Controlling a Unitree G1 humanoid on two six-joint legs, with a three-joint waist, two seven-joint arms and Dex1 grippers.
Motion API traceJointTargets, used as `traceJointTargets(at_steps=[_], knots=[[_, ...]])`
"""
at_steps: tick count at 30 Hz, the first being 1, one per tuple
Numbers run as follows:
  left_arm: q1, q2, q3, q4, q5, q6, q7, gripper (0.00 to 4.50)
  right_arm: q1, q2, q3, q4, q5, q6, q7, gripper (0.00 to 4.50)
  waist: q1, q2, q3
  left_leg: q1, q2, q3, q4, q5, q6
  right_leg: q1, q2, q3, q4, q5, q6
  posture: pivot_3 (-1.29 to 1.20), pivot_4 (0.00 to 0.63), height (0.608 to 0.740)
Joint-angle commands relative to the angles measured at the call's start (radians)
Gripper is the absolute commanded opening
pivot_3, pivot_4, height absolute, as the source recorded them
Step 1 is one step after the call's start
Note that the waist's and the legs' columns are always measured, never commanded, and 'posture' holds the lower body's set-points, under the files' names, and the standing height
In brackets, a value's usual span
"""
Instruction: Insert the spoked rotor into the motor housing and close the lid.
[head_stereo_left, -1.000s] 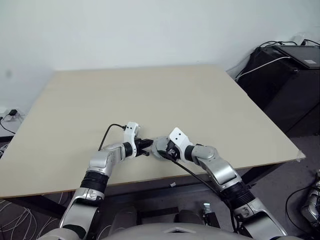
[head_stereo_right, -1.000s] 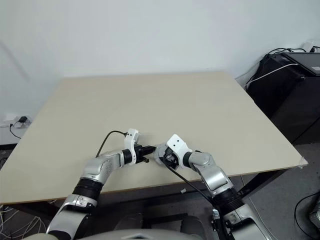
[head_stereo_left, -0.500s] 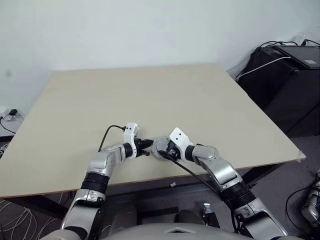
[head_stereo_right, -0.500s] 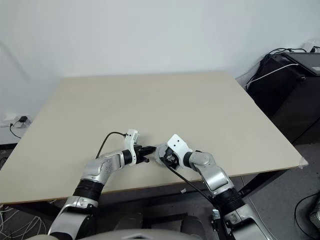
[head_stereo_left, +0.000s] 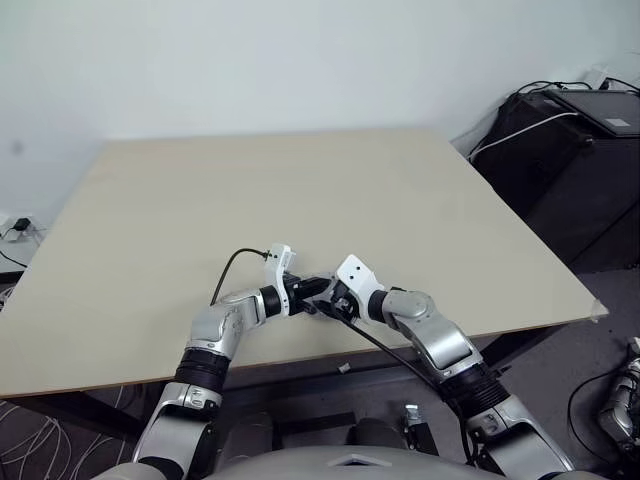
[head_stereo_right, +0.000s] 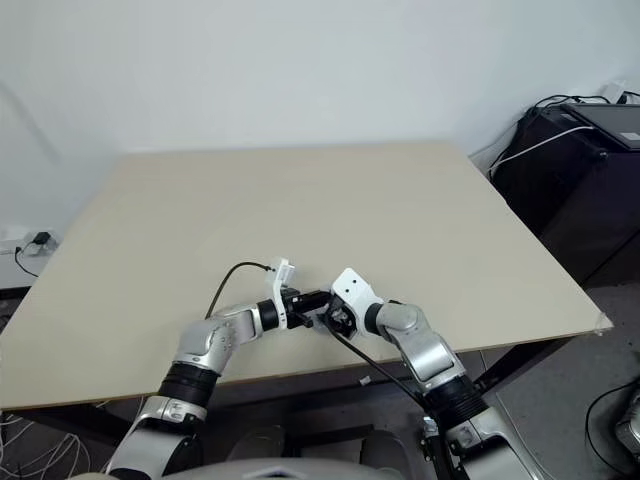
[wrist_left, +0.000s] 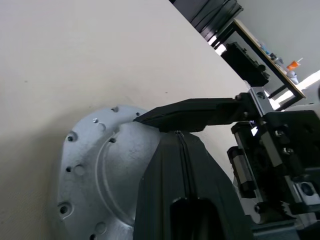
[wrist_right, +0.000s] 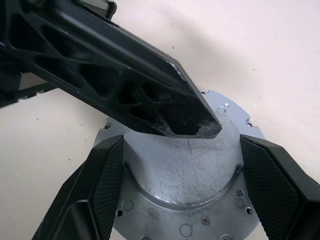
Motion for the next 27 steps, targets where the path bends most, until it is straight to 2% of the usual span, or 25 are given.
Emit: traceJointTargets(at_steps=[1, 10, 22, 27], knots=[[-0.038, -0.001, 0.011, 0.031, 0.029, -0.029, 0.047, 0.0, 0.004, -0.014, 0.006, 0.031, -0.033, 0.017, -0.011, 3.21, 0.0, 0.0, 0.0, 0.0, 0.0, 0.0, 0.0, 0.0, 0.0, 0.0, 0.0, 0.0, 0.0, 0.0, 0.0, 0.0, 0.0, 0.74], [-0.047, -0.018, 0.009, 0.078, 0.069, -0.062, 0.114, 0.0, 0.005, -0.015, 0.005, 0.03, -0.033, 0.017, -0.011, 3.21, 0.001, 0.0, 0.0, 0.0, 0.0, 0.0, 0.0, 0.0, 0.0, 0.0, 0.0, 0.0, 0.0, 0.0, 0.0, 0.0, 0.0, 0.74], [-0.028, 0.027, -0.047, 0.08, 0.115, 0.001, 0.115, 0.0, 0.006, -0.015, 0.005, 0.024, -0.033, 0.021, -0.012, 3.21, 0.0, 0.0, -0.001, 0.0, 0.0, 0.0, 0.0, 0.0, 0.0, 0.0, 0.0, 0.0, 0.0, 0.0, 0.0, 0.0, 0.0, 0.74], [-0.027, 0.028, -0.022, 0.087, 0.122, -0.007, 0.148, 0.0, 0.008, -0.015, 0.006, 0.023, -0.032, 0.023, -0.011, 3.21, 0.002, 0.0, -0.001, 0.0, 0.0, 0.0, 0.0, 0.0, 0.0, 0.0, 0.0, 0.0, 0.0, 0.0, 0.0, 0.0, 0.0, 0.74]])
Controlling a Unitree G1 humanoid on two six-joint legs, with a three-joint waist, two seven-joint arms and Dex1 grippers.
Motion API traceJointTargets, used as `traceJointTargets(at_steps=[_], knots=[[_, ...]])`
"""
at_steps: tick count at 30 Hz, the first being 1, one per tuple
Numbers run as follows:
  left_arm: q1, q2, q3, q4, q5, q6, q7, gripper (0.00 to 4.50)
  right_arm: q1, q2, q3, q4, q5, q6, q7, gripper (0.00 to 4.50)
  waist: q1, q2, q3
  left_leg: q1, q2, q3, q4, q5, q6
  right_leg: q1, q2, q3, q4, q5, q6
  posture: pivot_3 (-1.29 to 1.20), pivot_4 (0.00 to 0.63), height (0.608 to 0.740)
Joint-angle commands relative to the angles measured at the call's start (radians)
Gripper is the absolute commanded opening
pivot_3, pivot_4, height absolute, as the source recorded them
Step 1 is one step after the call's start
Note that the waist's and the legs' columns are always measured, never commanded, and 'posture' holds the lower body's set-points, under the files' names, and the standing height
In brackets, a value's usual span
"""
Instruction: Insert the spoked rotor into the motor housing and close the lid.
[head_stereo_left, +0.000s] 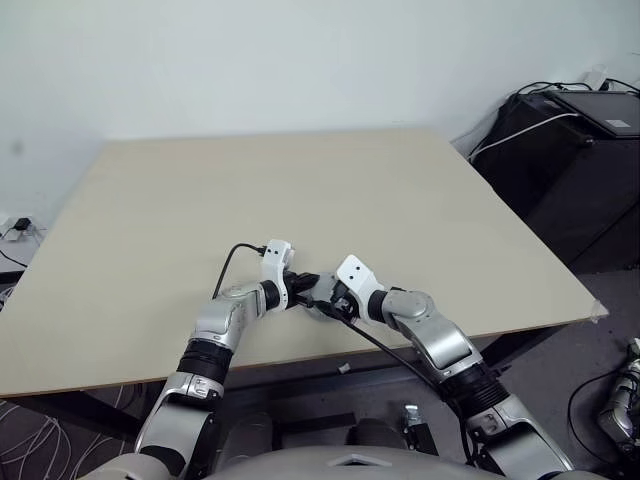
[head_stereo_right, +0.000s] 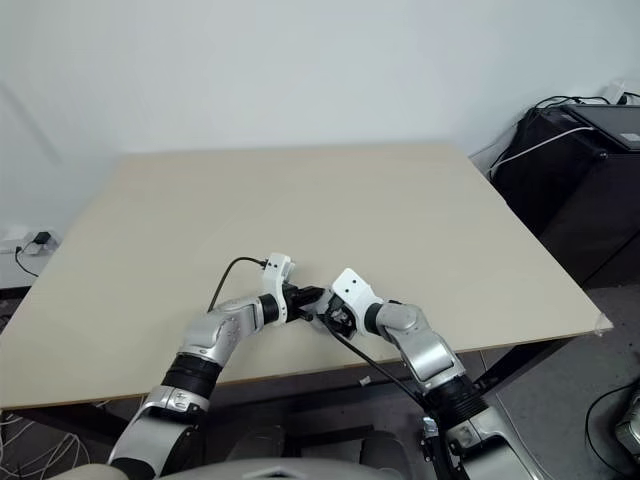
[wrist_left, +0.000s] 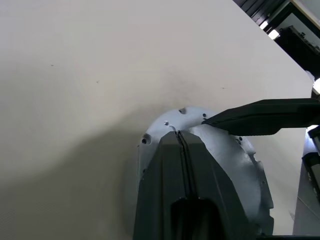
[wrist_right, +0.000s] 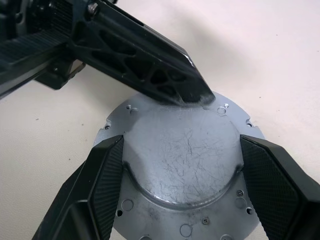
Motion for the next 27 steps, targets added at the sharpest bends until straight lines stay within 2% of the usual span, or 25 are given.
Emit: traceJointTargets(at_steps=[1, 4, 14, 16, 18, 22, 27], knots=[[0.013, 0.014, -0.016, 0.025, 0.036, 0.024, 0.028, 0.0, 0.007, -0.015, 0.006, 0.022, -0.032, 0.021, -0.011, 3.21, 0.002, 0.0, 0.0, 0.0, 0.0, 0.0, 0.0, 0.0, 0.0, 0.0, 0.0, 0.0, 0.0, 0.0, 0.0, 0.0, 0.0, 0.74], [0.018, 0.006, 0.002, 0.012, 0.007, 0.031, 0.011, 0.0, 0.007, -0.016, 0.007, 0.022, -0.033, 0.021, -0.011, 3.21, 0.001, 0.0, 0.0, 0.0, 0.0, 0.0, 0.0, 0.0, 0.0, 0.0, 0.0, 0.0, 0.0, 0.0, 0.0, 0.0, 0.0, 0.74], [0.048, 0.003, -0.057, -0.037, 0.004, 0.093, -0.051, 0.0, 0.01, -0.002, -0.019, 0.008, 0.002, 0.022, 0.0, 3.21, 0.002, 0.0, -0.001, 0.0, 0.0, 0.0, 0.0, 0.0, 0.0, 0.0, -0.001, 0.0, 0.0, 0.0, 0.0, 0.0, 0.0, 0.74], [0.05, 0.001, -0.058, -0.038, 0.007, 0.094, -0.05, 0.0, 0.014, 0.007, -0.035, -0.003, 0.011, 0.027, -0.008, 3.94, 0.002, 0.0, -0.001, 0.0, 0.0, 0.0, 0.0, 0.0, 0.0, 0.0, -0.001, 0.0, 0.0, 0.0, 0.0, 0.0, 0.0, 0.74], [0.051, 0.0, -0.058, -0.04, 0.008, 0.096, -0.05, 0.0, 0.017, 0.016, -0.051, -0.012, 0.019, 0.028, -0.017, 4.48, 0.002, 0.0, -0.001, 0.0, 0.0, 0.0, 0.0, 0.0, 0.0, 0.0, -0.001, 0.0, 0.0, 0.0, 0.0, 0.0, 0.0, 0.74], [0.052, -0.003, -0.056, -0.04, 0.01, 0.097, -0.049, 0.0, 0.023, 0.049, -0.117, -0.047, 0.041, 0.026, -0.074, 4.48, 0.004, 0.0, 0.0, -0.001, 0.0, 0.0, -0.002, 0.0, 0.0, -0.001, -0.001, 0.0, -0.001, 0.0, 0.0, 0.0, 0.0, 0.74], [0.05, -0.007, -0.055, -0.04, 0.012, 0.096, -0.047, 0.0, 0.071, 0.048, -0.223, -0.191, 0.085, 0.049, -0.138, 4.48, 0.009, 0.0, 0.002, -0.002, -0.001, 0.0, -0.002, 0.0, 0.0, -0.001, -0.002, 0.0, -0.002, 0.0, 0.0, 0.0, 0.0, 0.74]])
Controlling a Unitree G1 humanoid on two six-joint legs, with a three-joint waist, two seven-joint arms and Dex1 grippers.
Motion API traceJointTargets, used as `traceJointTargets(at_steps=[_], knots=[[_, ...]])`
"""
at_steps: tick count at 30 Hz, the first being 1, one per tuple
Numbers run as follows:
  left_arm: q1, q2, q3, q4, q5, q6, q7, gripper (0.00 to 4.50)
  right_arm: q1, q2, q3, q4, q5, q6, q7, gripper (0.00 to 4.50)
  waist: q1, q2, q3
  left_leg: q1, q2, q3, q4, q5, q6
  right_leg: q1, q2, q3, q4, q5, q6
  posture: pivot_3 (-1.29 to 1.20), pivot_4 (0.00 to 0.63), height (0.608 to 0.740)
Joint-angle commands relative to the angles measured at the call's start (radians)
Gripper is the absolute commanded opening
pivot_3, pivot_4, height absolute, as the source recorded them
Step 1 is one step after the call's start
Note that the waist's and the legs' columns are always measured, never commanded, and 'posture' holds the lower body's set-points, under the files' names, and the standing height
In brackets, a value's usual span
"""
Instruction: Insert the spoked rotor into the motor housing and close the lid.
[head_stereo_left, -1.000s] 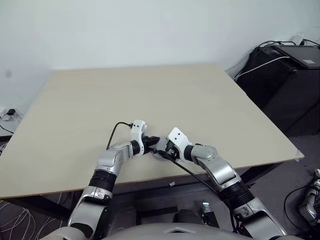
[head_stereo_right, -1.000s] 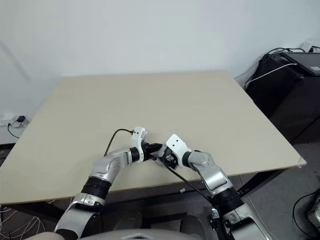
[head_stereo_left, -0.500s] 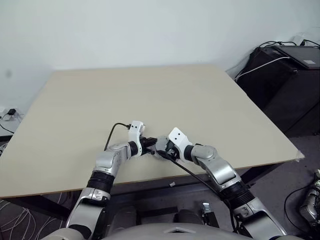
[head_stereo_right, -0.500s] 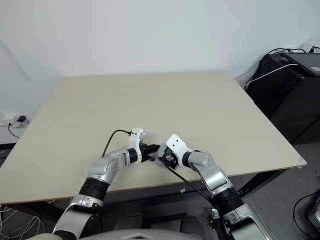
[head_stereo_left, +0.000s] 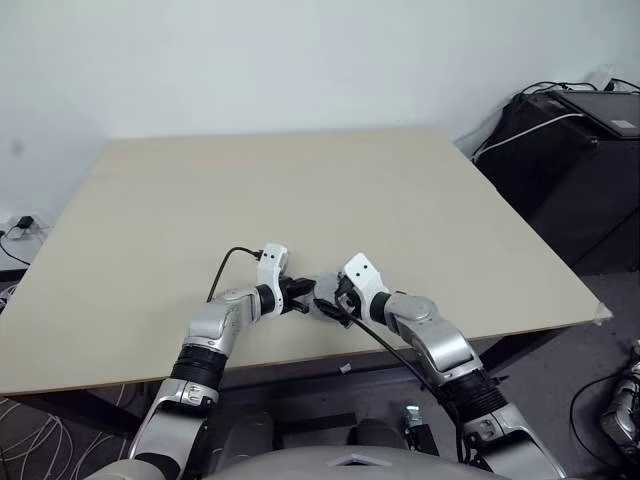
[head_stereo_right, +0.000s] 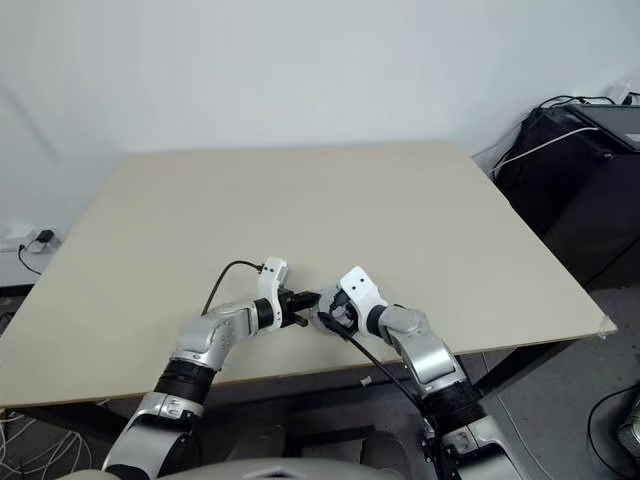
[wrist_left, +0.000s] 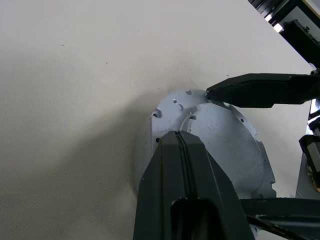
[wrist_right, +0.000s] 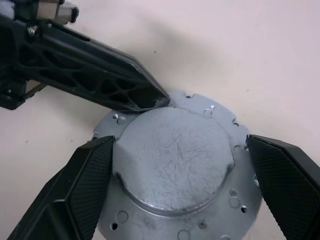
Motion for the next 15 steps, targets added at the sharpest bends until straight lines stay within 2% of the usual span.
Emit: traceJointTargets(at_steps=[1, 6, 11, 15], knots=[[0.019, -0.011, -0.046, 0.024, 0.015, 0.038, -0.002, 0.0, 0.016, 0.0, -0.144, -0.155, 0.045, 0.023, -0.075, 4.48, 0.002, 0.0, 0.001, 0.0, 0.0, 0.0, 0.0, 0.0, 0.0, 0.0, 0.0, 0.0, 0.0, 0.0, 0.0, 0.0, 0.0, 0.74], [0.016, -0.014, -0.047, 0.023, 0.015, 0.037, -0.007, 0.0, 0.145, 0.024, -0.274, -0.309, 0.127, 0.117, -0.134, 4.48, 0.009, 0.0, 0.0, 0.0, 0.0, 0.0, -0.002, 0.0, 0.0, 0.0, 0.0, 0.0, -0.001, -0.001, 0.001, 0.0, 0.0, 0.74], [0.013, -0.011, -0.051, 0.029, 0.018, 0.033, -0.016, 0.0, 0.245, 0.054, -0.344, -0.337, 0.215, 0.204, -0.15, 4.48, 0.009, 0.0, 0.001, 0.0, 0.0, 0.0, -0.002, 0.0, 0.0, 0.0, 0.0, 0.0, 0.0, -0.002, 0.0, 0.0, 0.0, 0.74], [0.006, -0.009, -0.054, 0.035, 0.02, 0.03, -0.022, 0.0, 0.263, 0.197, -0.464, -0.296, 0.376, 0.337, -0.21, 4.48, 0.008, 0.001, 0.001, 0.001, 0.001, 0.0, -0.003, 0.0, 0.0, 0.0, 0.0, -0.001, 0.0, -0.002, 0.0, 0.0, 0.0, 0.74]])
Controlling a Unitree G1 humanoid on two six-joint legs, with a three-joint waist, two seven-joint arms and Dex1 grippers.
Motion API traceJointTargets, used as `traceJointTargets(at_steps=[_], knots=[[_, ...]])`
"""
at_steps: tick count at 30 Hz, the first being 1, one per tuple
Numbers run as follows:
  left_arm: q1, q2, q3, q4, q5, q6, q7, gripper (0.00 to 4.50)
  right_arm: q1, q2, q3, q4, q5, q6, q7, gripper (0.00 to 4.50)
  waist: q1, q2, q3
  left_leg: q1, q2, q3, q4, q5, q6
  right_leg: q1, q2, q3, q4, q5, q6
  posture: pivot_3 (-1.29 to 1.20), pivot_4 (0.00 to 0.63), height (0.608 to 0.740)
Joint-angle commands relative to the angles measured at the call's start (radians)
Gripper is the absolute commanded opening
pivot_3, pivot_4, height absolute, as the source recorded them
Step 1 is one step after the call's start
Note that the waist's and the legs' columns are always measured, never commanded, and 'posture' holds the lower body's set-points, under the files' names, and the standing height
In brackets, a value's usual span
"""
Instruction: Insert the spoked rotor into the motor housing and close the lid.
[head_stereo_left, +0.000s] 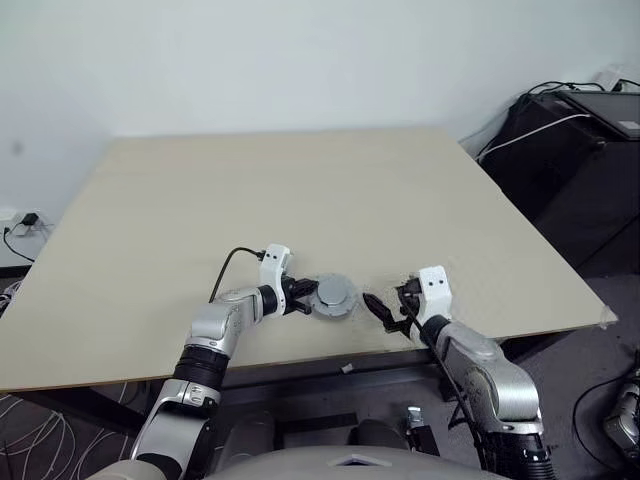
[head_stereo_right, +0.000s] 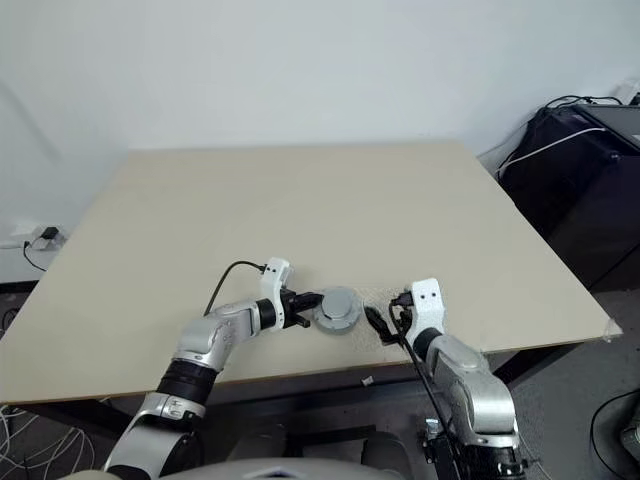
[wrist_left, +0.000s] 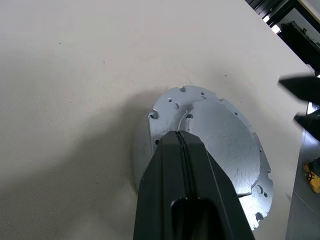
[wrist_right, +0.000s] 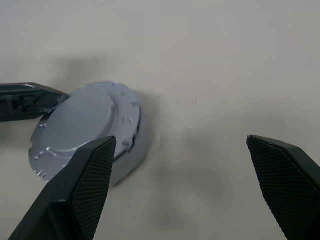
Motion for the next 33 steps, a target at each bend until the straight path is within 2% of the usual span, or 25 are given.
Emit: traceJointTargets(at_steps=[1, 6, 11, 23, 33], knots=[[0.005, -0.005, -0.049, 0.037, 0.018, 0.028, -0.014, 0.0, -0.02, 0.085, -0.092, -0.007, 0.145, 0.099, -0.041, 4.48, 0.0, 0.001, 0.0, 0.0, 0.0, 0.0, 0.0, 0.0, 0.0, 0.0, 0.0, 0.0, 0.0, 0.0, 0.0, 0.0, 0.0, 0.74], [0.004, -0.004, -0.048, 0.038, 0.019, 0.026, -0.018, 0.0, -0.056, 0.164, -0.182, 0.016, 0.313, 0.22, -0.065, 4.48, 0.0, 0.002, 0.001, -0.001, 0.0, 0.0, 0.0, 0.0, 0.0, 0.0, -0.001, 0.0, -0.001, 0.0, 0.0, 0.0, 0.0, 0.74], [0.007, -0.003, -0.046, 0.033, 0.019, 0.027, -0.016, 0.0, -0.108, 0.194, -0.227, 0.073, 0.379, 0.247, -0.112, 4.48, 0.0, 0.004, 0.001, -0.001, 0.0, 0.0, -0.001, 0.0, 0.0, -0.001, -0.001, 0.0, -0.001, 0.0, 0.0, 0.0, 0.0, 0.74], [0.018, 0.0, -0.037, 0.017, 0.013, 0.028, -0.012, 0.0, -0.179, 0.2, -0.175, 0.231, 0.374, 0.217, -0.136, 4.48, -0.008, 0.005, 0.001, -0.001, 0.0, 0.0, -0.001, 0.0, 0.0, -0.001, -0.001, 0.0, -0.001, 0.0, 0.0, 0.0, 0.0, 0.74], [0.025, 0.004, -0.031, 0.007, 0.01, 0.029, -0.012, 0.0, -0.198, 0.246, -0.187, 0.236, 0.543, 0.314, -0.103, 4.48, -0.014, 0.006, 0.002, -0.001, 0.0, 0.0, -0.001, 0.0, 0.0, -0.001, -0.001, 0.0, -0.001, 0.0, 0.0, 0.0, 0.0, 0.74]])
